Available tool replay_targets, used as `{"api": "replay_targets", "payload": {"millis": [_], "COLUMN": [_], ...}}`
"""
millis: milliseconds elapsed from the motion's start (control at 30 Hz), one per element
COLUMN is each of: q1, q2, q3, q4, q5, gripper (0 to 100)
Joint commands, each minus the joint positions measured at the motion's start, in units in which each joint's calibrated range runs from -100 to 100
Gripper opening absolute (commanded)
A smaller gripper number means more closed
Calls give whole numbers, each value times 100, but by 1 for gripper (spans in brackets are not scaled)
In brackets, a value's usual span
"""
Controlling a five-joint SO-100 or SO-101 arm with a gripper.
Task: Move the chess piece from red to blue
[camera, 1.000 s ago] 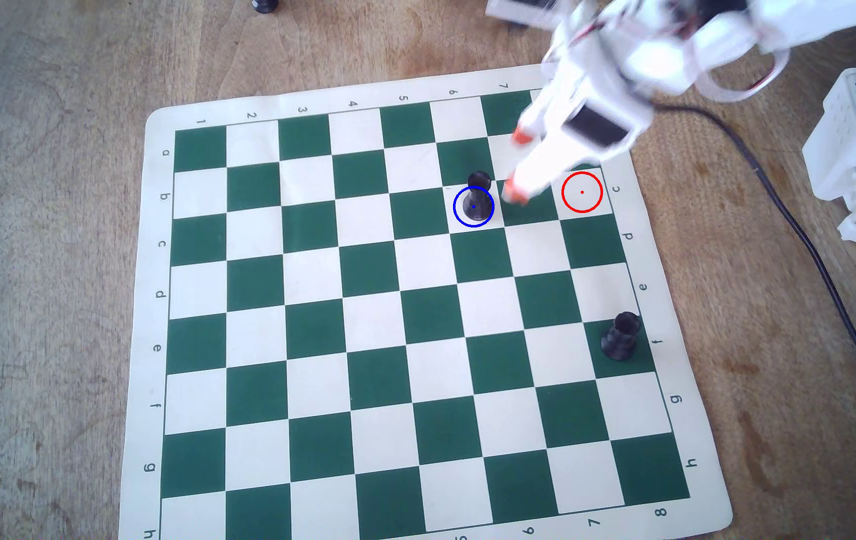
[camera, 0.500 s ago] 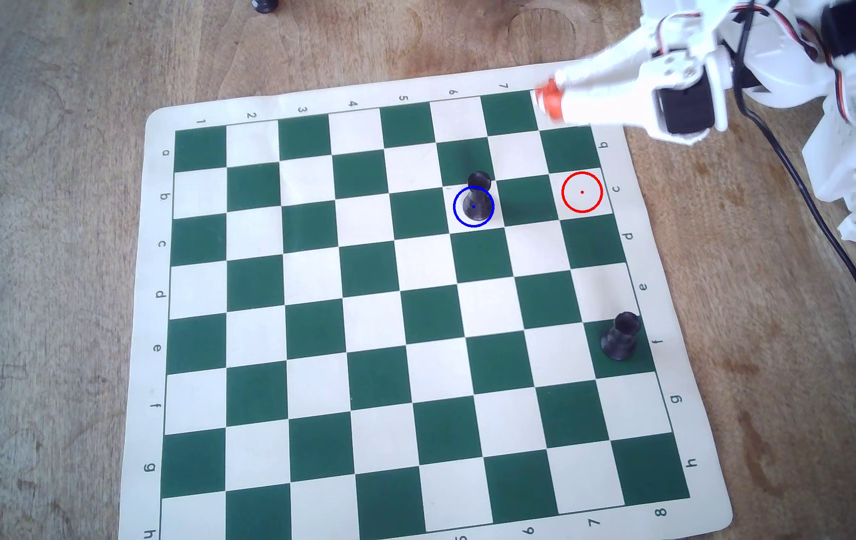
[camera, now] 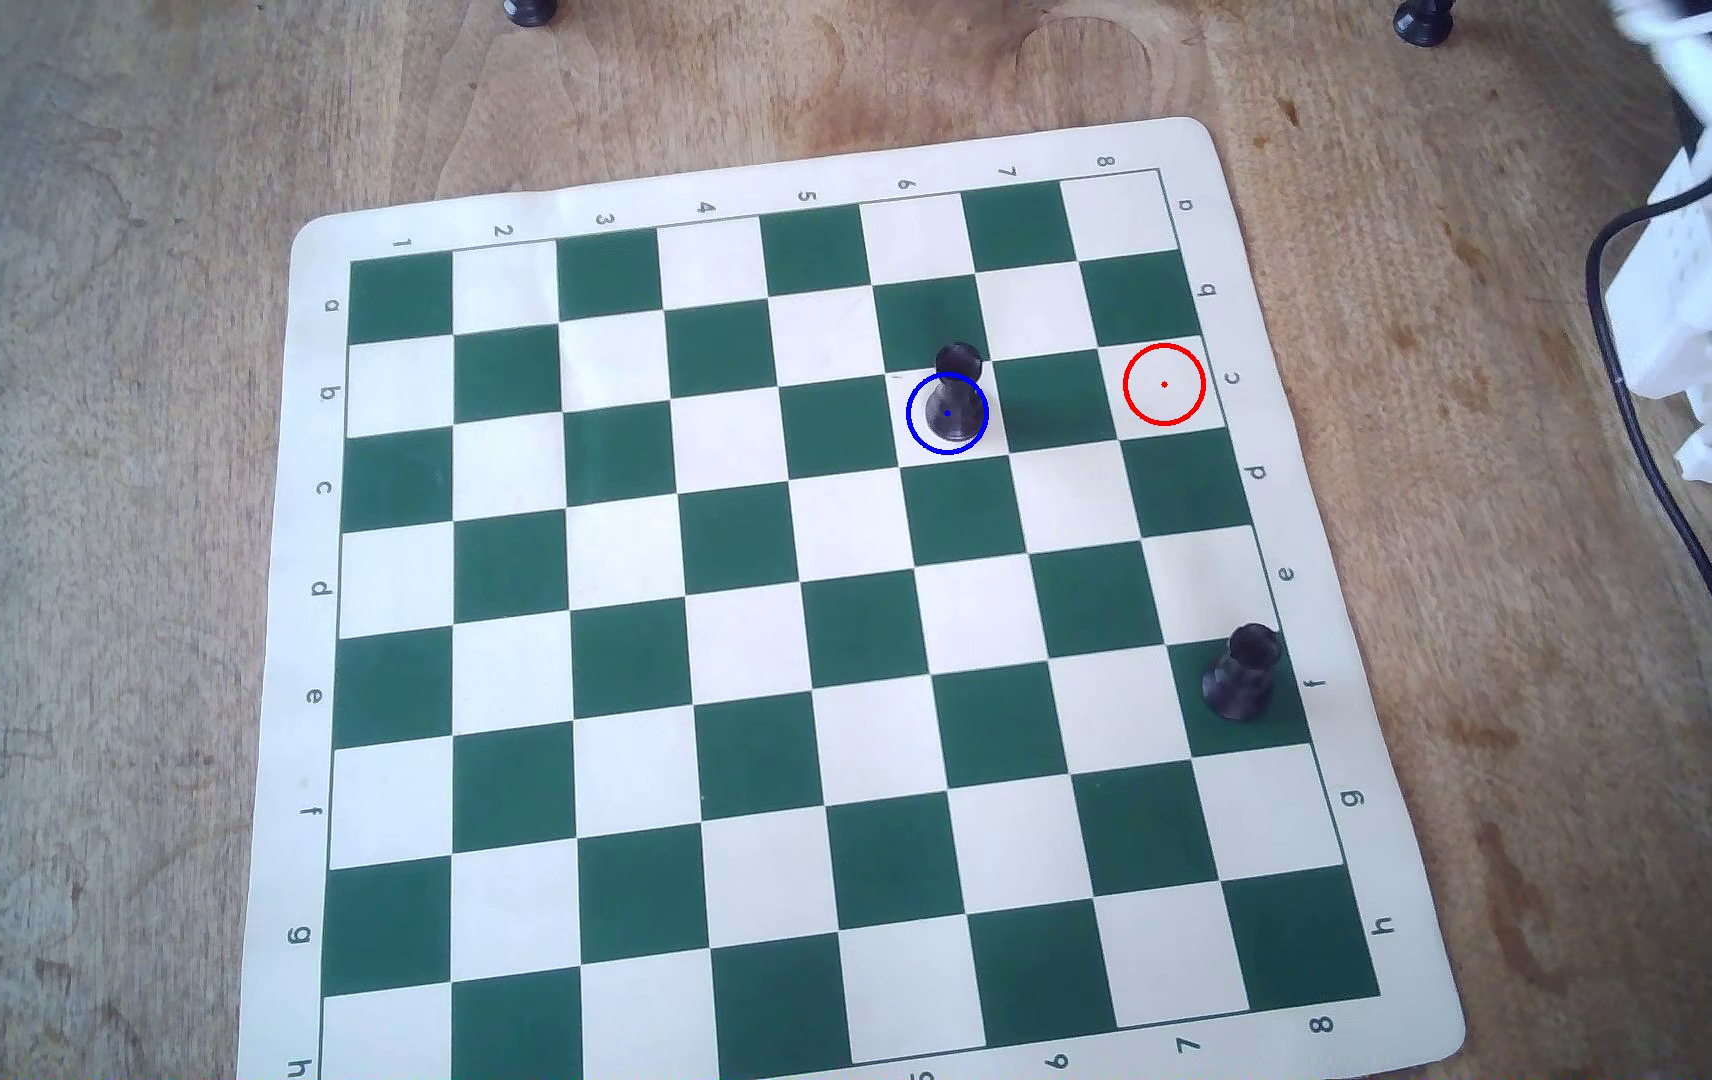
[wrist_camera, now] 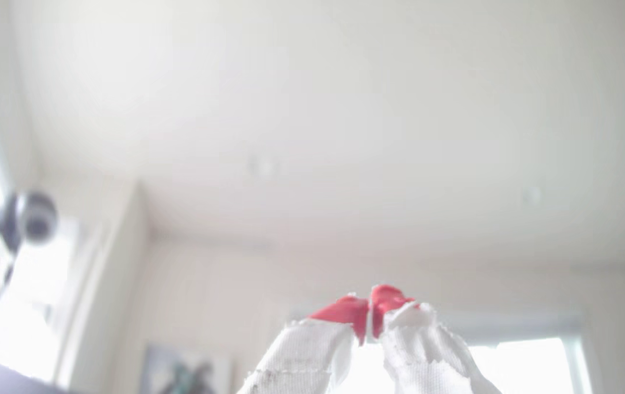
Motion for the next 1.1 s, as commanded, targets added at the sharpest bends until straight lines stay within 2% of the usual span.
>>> {"api": "replay_targets", "payload": {"millis": [0,167,300,1067], "q1": [-45,-334,-553,-584], "q2": [-784,-1107,-1302,-1930], "q3": [108,108,108,108], "q4": [-623,-1598,-2302,-2310], "q5": [215,576,611,713], "gripper": [0,0,0,0]}}
